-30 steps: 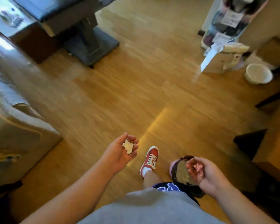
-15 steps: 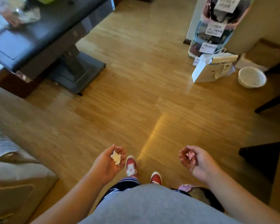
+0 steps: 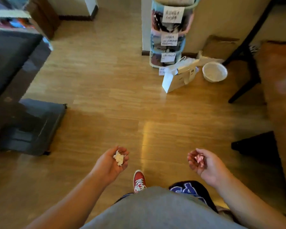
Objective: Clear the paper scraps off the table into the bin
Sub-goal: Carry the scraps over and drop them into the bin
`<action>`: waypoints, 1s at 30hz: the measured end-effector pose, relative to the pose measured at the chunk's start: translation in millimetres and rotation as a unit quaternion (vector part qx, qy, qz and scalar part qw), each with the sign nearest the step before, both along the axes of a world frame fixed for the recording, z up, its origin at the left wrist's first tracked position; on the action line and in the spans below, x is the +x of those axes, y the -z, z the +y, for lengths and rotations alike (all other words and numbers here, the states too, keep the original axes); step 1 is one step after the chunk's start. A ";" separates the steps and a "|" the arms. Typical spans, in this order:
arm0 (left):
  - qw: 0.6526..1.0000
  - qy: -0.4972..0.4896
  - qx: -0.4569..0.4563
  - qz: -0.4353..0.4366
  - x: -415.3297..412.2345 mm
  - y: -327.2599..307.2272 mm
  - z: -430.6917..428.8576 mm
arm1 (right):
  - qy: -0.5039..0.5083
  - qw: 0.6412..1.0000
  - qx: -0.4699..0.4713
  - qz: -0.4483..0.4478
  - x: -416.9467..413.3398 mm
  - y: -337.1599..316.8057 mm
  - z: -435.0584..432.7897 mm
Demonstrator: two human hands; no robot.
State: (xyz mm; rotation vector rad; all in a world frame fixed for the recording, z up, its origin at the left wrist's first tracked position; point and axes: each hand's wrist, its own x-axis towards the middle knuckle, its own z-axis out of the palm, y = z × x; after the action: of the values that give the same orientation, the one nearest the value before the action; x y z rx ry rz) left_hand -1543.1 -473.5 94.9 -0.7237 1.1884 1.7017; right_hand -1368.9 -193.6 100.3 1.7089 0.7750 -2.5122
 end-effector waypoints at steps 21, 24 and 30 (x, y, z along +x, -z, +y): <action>0.937 0.349 -0.004 0.018 -66.9 -15.6 497.8 | 0.281 0.957 -0.021 -0.072 61.5 15.8 273.7; 0.938 0.346 -0.025 0.018 -80.7 -15.3 522.6 | 0.282 0.959 -0.016 -0.032 37.5 7.7 320.3; 0.928 0.370 -0.042 0.011 -114.3 -4.9 578.6 | 0.295 0.955 -0.024 -0.002 -5.5 5.5 399.3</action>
State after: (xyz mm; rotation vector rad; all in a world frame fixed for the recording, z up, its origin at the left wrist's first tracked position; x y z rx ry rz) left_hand -1657.4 105.1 99.8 -0.2386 1.3352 1.0299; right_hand -1374.4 205.7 94.9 2.1875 0.2063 -2.8337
